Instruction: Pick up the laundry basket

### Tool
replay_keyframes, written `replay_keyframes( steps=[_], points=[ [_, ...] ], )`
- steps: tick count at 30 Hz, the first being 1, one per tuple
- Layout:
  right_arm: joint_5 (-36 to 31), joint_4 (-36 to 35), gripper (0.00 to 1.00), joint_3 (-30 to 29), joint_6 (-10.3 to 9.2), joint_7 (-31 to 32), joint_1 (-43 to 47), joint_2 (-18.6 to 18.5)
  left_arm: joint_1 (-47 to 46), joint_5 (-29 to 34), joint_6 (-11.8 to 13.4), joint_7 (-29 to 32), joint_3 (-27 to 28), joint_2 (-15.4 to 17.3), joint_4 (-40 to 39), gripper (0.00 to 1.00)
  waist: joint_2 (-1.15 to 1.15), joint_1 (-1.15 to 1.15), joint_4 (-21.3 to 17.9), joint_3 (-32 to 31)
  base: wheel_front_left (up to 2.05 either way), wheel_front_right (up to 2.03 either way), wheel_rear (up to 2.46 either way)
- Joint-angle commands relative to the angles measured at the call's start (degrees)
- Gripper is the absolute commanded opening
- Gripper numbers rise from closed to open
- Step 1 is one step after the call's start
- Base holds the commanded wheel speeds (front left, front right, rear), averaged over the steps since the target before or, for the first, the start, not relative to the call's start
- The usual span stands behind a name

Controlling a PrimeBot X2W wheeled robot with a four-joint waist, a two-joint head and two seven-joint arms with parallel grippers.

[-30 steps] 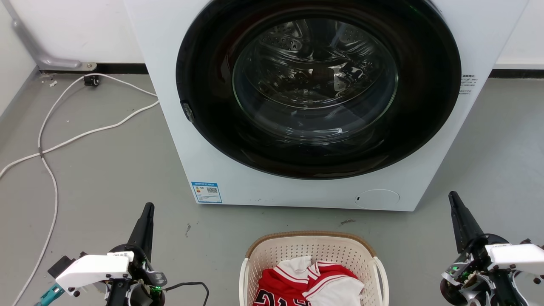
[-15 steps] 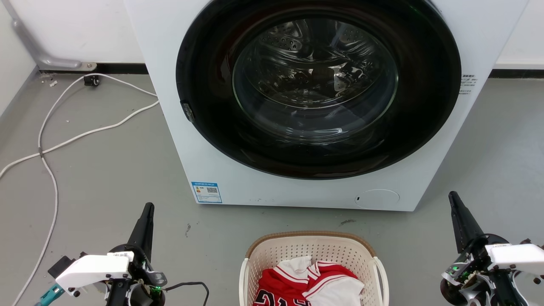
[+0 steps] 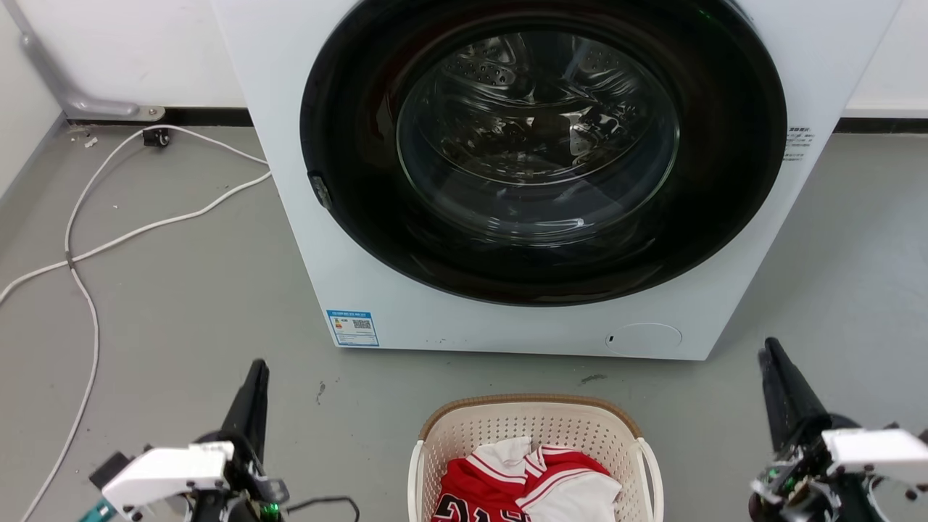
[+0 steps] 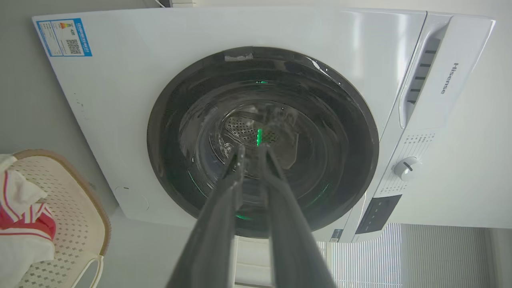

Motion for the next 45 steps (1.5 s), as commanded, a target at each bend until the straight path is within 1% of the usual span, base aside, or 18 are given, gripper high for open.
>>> replay_keyframes(
  steps=[1, 2, 13, 18, 21, 25, 29, 34, 40, 41, 42, 45],
  points=[
    [-0.1, 0.6, 0.0, 0.0, 0.0, -0.1, 0.5, 0.1, 0.6, 0.0, 0.0, -0.1, -0.1, -0.1, 0.6, 0.0, 0.0, 0.0, 0.0, 0.0, 0.0, 0.0, 0.0],
    [-0.1, 1.0, 1.0, 0.1, 0.0, -0.1, 1.1, 0.1, 1.1, 0.1, 0.0, -0.1, -0.1, -0.3, 1.1, 1.0, 0.0, 0.0, 0.0, 0.0, 0.0, 0.0, 0.0],
    [-2.2, -0.9, 1.0, 1.2, 0.0, -3.2, 2.4, 0.1, 2.2, 2.5, 0.0, -3.1, -0.4, -0.3, -0.6, 1.0, 0.0, 0.0, -0.1, 0.1, 0.0, 0.0, 0.0],
    [-3.3, -1.5, 1.0, 1.5, 0.0, -4.5, 2.9, 0.1, 2.5, 4.5, 0.0, -4.5, 0.9, -0.3, -0.4, 1.0, 0.0, 0.0, -0.1, 0.1, 0.0, 0.0, 0.0],
    [-5.1, -1.6, 1.0, 0.8, 0.0, -5.3, 3.0, 0.1, 2.5, 6.8, 0.2, -5.2, 2.1, -0.3, 0.1, 1.0, 0.0, 0.0, -0.1, 0.1, 0.0, 0.0, 0.0],
    [-9.8, -1.4, 1.0, -0.5, 0.0, -6.3, 2.9, 0.1, 2.2, 9.8, 1.0, -6.2, 3.3, -0.3, 0.3, 1.0, 0.0, 0.0, -0.1, 0.1, 0.0, 0.0, 0.0],
    [-15.5, -1.4, 1.0, -2.3, 0.0, -7.2, 2.5, 0.1, 2.1, 13.9, 1.7, -7.1, 4.8, -0.3, -1.1, 1.0, 0.0, 0.0, -0.1, 0.1, 0.0, 0.0, 0.0],
    [-22.6, -2.0, 1.0, -3.6, 0.0, -8.3, 2.1, 0.1, 2.2, 19.6, 4.1, -8.2, 5.9, -0.3, -4.3, 1.0, 0.0, 0.0, -0.1, 0.1, 0.0, 0.0, 0.0],
    [-33.8, -7.2, 1.0, -3.6, 0.0, -9.6, 1.8, 0.1, 3.0, 27.5, 7.2, -9.4, 4.0, -0.3, -9.3, 1.0, 0.0, 0.0, -0.2, 0.3, 0.0, 0.0, 0.0],
    [-33.8, -7.2, 1.0, -3.6, 0.0, -9.6, 1.8, 0.1, 3.0, 27.5, 7.2, -9.4, 4.0, -0.3, -9.3, 1.0, 0.0, 0.0, -0.2, 0.3, 0.0, 0.0, 0.0],
    [-38.4, -9.4, 1.0, -2.8, 0.0, -10.0, 1.9, 0.1, 3.3, 30.1, 8.4, -9.8, 3.3, -0.3, -11.1, 1.0, 0.0, 0.0, -0.2, 0.4, 0.0, 0.0, 0.0],
    [-44.3, -12.1, 1.0, -1.5, 0.0, -10.6, 2.2, 0.1, 3.9, 33.3, 9.7, -10.4, 1.8, -0.3, -12.9, 1.0, 0.0, 0.0, -0.2, 0.5, 0.0, 0.0, 0.0]
  ],
)
